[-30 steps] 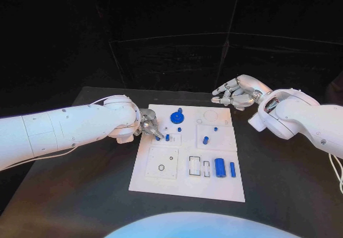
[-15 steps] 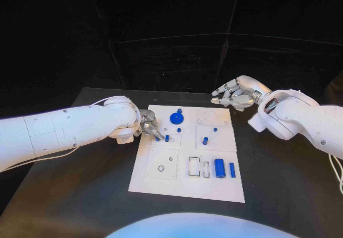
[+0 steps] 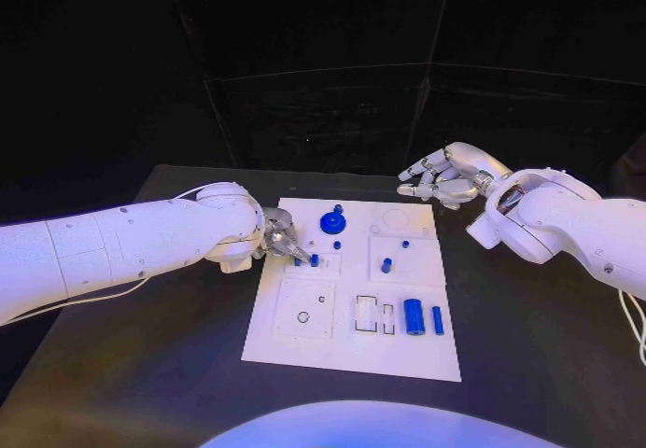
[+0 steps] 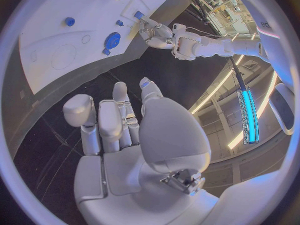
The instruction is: Assemble the parts on the task board
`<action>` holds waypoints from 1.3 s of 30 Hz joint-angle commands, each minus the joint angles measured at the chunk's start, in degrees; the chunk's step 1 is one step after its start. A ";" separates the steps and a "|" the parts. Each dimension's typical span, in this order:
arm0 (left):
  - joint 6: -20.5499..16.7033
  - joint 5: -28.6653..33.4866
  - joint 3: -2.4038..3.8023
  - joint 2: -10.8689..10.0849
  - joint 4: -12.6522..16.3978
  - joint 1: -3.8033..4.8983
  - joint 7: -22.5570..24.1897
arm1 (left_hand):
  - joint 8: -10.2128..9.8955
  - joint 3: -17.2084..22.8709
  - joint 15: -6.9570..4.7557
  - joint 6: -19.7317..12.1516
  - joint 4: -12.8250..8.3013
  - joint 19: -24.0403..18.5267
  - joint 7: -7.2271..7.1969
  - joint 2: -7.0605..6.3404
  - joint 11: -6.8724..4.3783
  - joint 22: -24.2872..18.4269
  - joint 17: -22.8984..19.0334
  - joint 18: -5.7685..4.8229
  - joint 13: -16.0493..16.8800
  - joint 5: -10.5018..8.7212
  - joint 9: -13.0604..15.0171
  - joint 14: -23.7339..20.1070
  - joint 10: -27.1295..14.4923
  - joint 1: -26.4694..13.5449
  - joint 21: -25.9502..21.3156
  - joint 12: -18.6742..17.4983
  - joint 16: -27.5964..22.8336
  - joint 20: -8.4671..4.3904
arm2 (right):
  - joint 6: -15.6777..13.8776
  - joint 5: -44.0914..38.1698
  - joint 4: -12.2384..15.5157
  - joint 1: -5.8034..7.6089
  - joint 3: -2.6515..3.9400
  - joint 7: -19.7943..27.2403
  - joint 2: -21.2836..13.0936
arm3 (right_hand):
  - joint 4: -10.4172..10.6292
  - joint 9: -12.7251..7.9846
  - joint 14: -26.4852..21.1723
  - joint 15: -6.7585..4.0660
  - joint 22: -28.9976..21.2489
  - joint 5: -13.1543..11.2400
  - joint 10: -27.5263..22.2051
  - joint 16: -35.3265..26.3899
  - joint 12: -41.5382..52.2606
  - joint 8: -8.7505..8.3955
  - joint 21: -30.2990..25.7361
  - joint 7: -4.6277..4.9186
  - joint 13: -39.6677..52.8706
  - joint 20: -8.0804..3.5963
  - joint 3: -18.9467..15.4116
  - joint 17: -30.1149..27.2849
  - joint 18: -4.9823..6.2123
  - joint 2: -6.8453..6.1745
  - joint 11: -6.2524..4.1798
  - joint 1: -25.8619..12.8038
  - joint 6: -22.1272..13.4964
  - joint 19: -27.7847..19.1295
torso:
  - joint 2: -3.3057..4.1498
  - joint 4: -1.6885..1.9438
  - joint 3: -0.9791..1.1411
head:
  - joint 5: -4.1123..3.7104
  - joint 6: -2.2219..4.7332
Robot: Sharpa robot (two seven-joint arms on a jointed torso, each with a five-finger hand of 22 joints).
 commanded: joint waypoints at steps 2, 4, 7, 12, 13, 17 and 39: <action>-0.22 1.05 0.02 -0.14 0.00 0.04 -0.13 | 0.12 -1.89 -0.06 -0.35 0.95 -0.25 0.64 -0.77 0.65 -0.31 15.10 -0.75 -0.40 0.16 0.09 5.84 -0.25 -1.96 -0.54 -0.62 0.19 0.03 | -0.04 0.24 0.14 0.09 0.04 0.29 -0.04 | 0.01 0.03 0.23 0.23 -0.05 -0.10 -0.37 -0.14 -0.23 0.08 -0.27 0.00 -0.09 0.07 -0.19 -0.05 0.78 0.41 0.15 -0.38 -0.28 -0.39 | 0.01 0.02 -0.04 | -0.13 0.03; -0.53 1.51 0.02 -0.25 -0.02 0.04 -0.09 | -0.64 -2.91 0.08 -1.43 1.52 -0.29 0.94 -0.98 0.85 -0.44 15.10 -0.73 -0.93 0.17 -0.26 5.84 -0.65 -2.64 -0.67 -1.06 0.19 0.12 | -0.04 0.24 0.12 0.09 0.04 0.30 -0.03 | 0.01 0.03 0.23 0.23 -0.05 -0.10 -0.37 -0.14 -0.23 0.08 -0.27 0.00 -0.09 0.07 -0.19 -0.05 0.78 0.41 0.15 -0.38 -0.28 -0.39 | -0.01 0.03 -0.04 | -0.15 0.04; -1.03 2.03 0.02 -0.41 0.05 0.05 -0.02 | -2.15 -4.22 0.41 -2.93 2.07 -0.28 1.50 -1.11 1.32 -0.43 15.10 -0.76 -1.28 0.17 -1.17 5.84 -0.99 -3.01 -0.72 -1.35 0.19 0.36 | -0.05 0.24 0.09 0.09 0.04 0.31 -0.02 | 0.01 0.03 0.23 0.23 -0.05 -0.10 -0.37 -0.14 -0.23 0.08 -0.27 0.00 -0.09 0.07 -0.19 -0.05 0.78 0.41 0.15 -0.38 -0.28 -0.39 | -0.02 0.02 -0.06 | -0.15 0.04; -2.29 2.84 0.04 -0.72 0.36 0.05 0.17 | -3.80 -5.78 0.93 -3.99 2.46 -0.27 2.19 -0.87 1.91 -0.47 15.10 -0.76 -1.67 0.16 -2.46 5.84 -1.34 -2.66 -0.82 -1.60 0.19 0.80 | -0.07 0.24 0.05 0.09 0.03 0.35 0.02 | 0.01 0.03 0.23 0.23 -0.05 -0.10 -0.37 -0.14 -0.23 0.08 -0.27 0.00 -0.09 0.07 -0.19 -0.05 0.78 0.41 0.15 -0.38 -0.28 -0.39 | 0.03 0.00 -0.05 | -0.16 0.05; -2.54 3.06 0.04 -0.79 0.41 0.05 0.22 | -3.99 -5.96 0.98 -4.08 2.49 -0.25 2.25 -0.79 1.99 -0.45 15.10 -0.76 -1.71 0.16 -2.63 5.84 -1.38 -2.55 -0.81 -1.62 0.19 0.86 | -0.07 0.24 0.04 0.09 0.03 0.36 0.03 | 0.01 0.03 0.23 0.23 -0.05 -0.10 -0.37 -0.14 -0.23 0.08 -0.27 0.00 -0.09 0.07 -0.19 -0.05 0.78 0.41 0.15 -0.38 -0.28 -0.39 | 0.02 0.00 -0.06 | -0.18 0.05; -3.78 4.49 0.05 -1.20 0.76 0.05 0.51 | -4.70 -6.55 1.19 -4.43 2.55 -0.23 2.54 -0.36 2.21 -0.43 15.10 -0.75 -1.78 0.17 -3.28 5.84 -1.47 -2.00 -0.83 -1.62 0.19 1.06 | -0.06 0.24 0.02 0.09 0.03 0.37 0.04 | 0.09 0.02 0.25 0.23 -0.13 -0.09 -0.37 -0.12 -0.22 0.08 -0.32 0.01 -0.12 0.07 -0.26 -0.01 0.79 0.41 0.16 -0.47 -0.32 -0.41 | 0.04 0.02 -0.05 | -0.18 0.02; -13.57 12.24 0.19 -2.90 1.99 1.05 13.45 | -6.59 -12.10 4.60 -10.45 2.91 -14.92 6.26 0.68 5.95 -37.29 -18.37 5.14 -18.24 0.21 -6.84 -7.55 -18.45 3.75 -35.91 -18.48 -33.05 4.55 | -0.02 0.24 -0.20 0.06 0.03 0.45 0.21 | 0.09 0.02 0.25 0.23 -0.13 -0.09 -0.37 -0.12 -0.22 0.08 -0.32 0.01 -0.12 0.07 -0.26 -0.01 0.79 0.41 0.16 -0.47 -0.32 -0.41 | 0.05 -0.08 0.03 | -0.42 0.00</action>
